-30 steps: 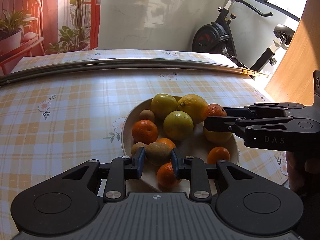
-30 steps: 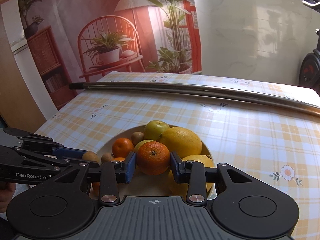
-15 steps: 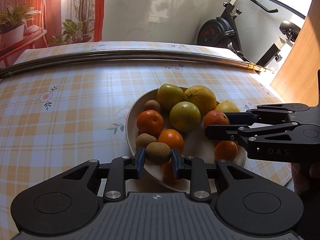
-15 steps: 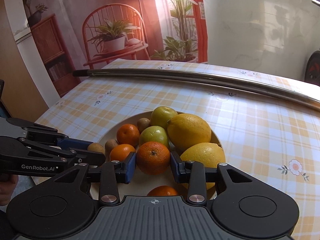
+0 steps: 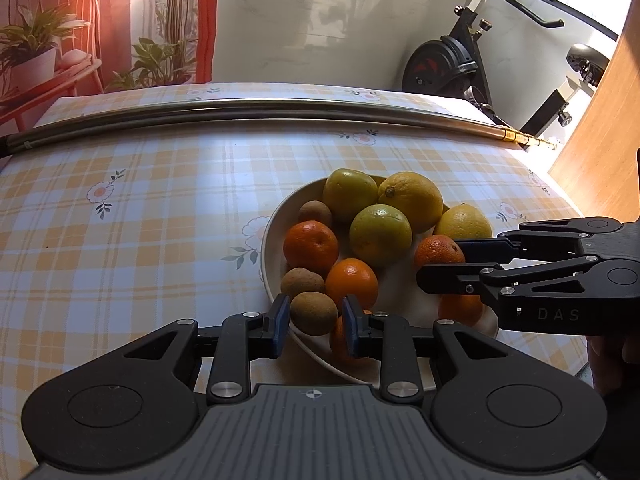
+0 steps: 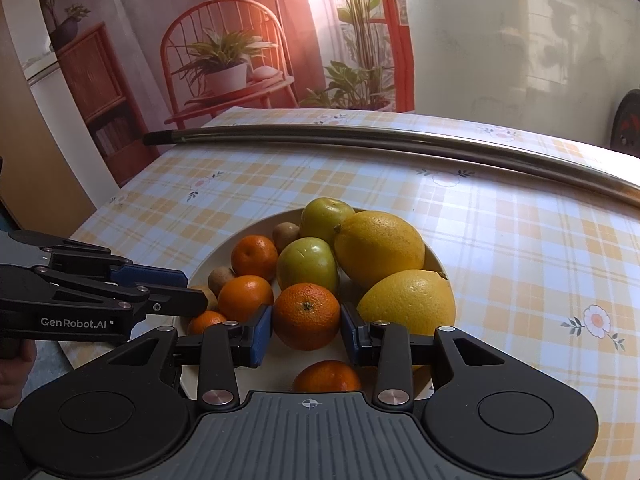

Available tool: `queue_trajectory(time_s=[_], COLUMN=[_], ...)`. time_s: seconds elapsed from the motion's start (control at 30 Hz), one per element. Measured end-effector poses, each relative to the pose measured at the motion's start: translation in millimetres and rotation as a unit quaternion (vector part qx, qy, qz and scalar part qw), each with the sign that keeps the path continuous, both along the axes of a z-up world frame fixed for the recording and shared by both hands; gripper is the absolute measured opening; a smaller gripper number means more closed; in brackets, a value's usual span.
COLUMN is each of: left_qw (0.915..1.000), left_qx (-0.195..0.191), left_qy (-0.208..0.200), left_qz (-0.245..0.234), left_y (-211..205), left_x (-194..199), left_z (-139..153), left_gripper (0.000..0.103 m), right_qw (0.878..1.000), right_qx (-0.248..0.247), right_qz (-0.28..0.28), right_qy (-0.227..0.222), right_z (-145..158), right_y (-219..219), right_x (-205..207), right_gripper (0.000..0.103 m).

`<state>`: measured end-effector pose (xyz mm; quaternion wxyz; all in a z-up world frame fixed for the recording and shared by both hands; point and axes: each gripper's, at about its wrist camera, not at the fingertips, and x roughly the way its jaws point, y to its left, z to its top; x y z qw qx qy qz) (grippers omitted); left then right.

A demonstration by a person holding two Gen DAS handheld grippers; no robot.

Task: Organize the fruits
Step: 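Lower the mandarin onto the plate and open the right tool while the left releases the kiwi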

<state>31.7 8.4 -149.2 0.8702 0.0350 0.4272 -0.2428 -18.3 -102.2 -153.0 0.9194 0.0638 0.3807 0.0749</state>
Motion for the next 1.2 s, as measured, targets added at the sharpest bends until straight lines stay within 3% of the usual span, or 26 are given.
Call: queue_trajectory(time_s=[0.3, 0.4, 1.2], left_qw=[1.0, 1.0, 0.9999], left_qx=[-0.001, 0.0, -0.003], left_qy=[0.001, 0.0, -0.005], left_qz=[0.001, 0.004, 0.015], left_y=[0.6, 1.3, 3.0], left_x=[0.4, 0.7, -0.2], left_z=[-0.2, -0.5, 3.4], left_gripper=[0.032, 0.04, 0.041], right_qw=[1.0, 1.0, 1.0], right_qx=[0.001, 0.0, -0.021], right_qz=[0.0, 0.0, 0.003], right_qy=[0.005, 0.006, -0.006], right_z=[-1.9, -2.9, 2.4], right_y=[0.0, 0.3, 4.4], right_x=[1.9, 2.1, -1.0], right_gripper=[0.034, 0.034, 0.035])
